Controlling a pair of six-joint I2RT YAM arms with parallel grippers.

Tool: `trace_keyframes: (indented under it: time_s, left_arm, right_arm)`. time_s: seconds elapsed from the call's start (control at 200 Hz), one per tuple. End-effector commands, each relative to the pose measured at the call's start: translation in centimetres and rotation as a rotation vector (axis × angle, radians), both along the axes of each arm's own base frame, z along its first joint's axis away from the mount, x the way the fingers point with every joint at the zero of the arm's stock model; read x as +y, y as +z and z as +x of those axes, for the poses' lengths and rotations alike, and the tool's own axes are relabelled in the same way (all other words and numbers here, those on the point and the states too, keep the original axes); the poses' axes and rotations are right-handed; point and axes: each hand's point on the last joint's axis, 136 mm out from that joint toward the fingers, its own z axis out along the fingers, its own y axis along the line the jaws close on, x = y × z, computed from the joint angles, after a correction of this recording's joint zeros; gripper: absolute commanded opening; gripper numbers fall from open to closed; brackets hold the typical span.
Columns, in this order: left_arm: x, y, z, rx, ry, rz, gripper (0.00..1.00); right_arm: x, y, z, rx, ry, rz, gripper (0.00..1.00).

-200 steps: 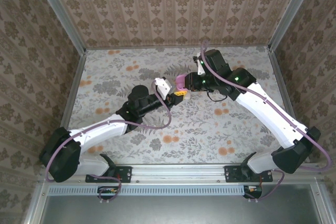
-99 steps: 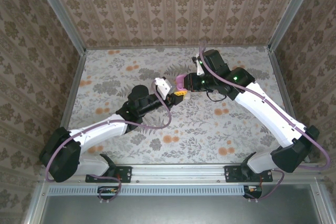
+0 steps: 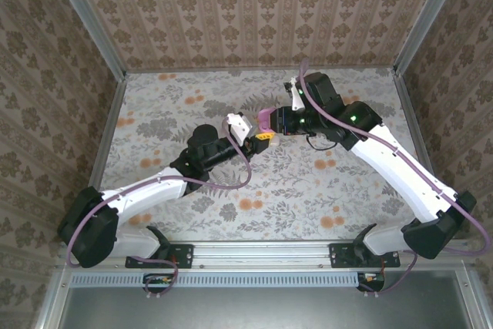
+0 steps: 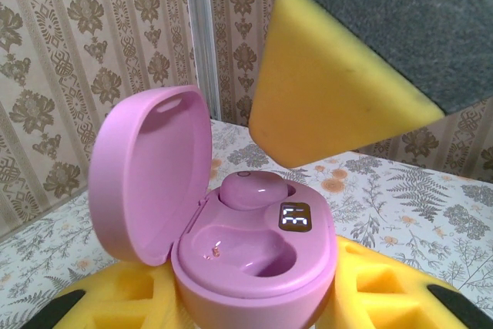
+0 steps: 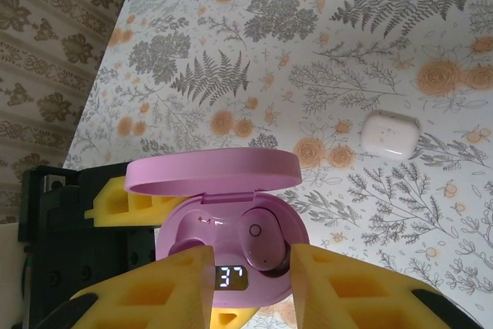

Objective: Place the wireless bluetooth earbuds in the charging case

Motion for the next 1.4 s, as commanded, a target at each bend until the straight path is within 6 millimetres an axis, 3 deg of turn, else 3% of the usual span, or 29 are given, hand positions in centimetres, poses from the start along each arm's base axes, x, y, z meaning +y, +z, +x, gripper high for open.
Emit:
trace_keyframes:
  time_s: [0.0,0.38,0.555,0.735,1.0,1.13,1.395]
  left_arm:
    - [-0.2,2.7,-0.1,-0.062,-0.003,-0.052,0.32]
    - [1.2,2.9,-0.3,-0.084,0.037,-0.037,0.32]
    - [3.1,3.1,-0.1,-0.095,0.081,-0.01,0.3]
    - [5.9,3.4,0.5,-0.099,0.153,0.001,0.3]
    - [10.0,4.3,0.6,-0.118,0.258,-0.001,0.3]
    - [11.6,4.6,0.5,-0.119,0.296,0.005,0.3]
    - [13.9,5.5,-1.1,-0.136,0.346,0.002,0.3]
  right_arm:
    - [-0.4,0.4,-0.5,-0.022,0.002,0.002,0.34]
    - [-3.5,1.6,-0.6,-0.111,-0.125,0.048,0.41]
    - [-5.6,-1.1,-0.4,-0.038,-0.219,0.112,0.42]
    - [-5.7,-5.3,-0.2,0.095,-0.23,0.137,0.42]
    - [-0.6,-11.5,-0.2,0.322,-0.077,0.155,0.4]
    - [2.7,-15.0,-0.3,0.431,0.0,0.133,0.39]
    - [10.6,-19.1,-0.3,0.563,0.191,0.156,0.38]
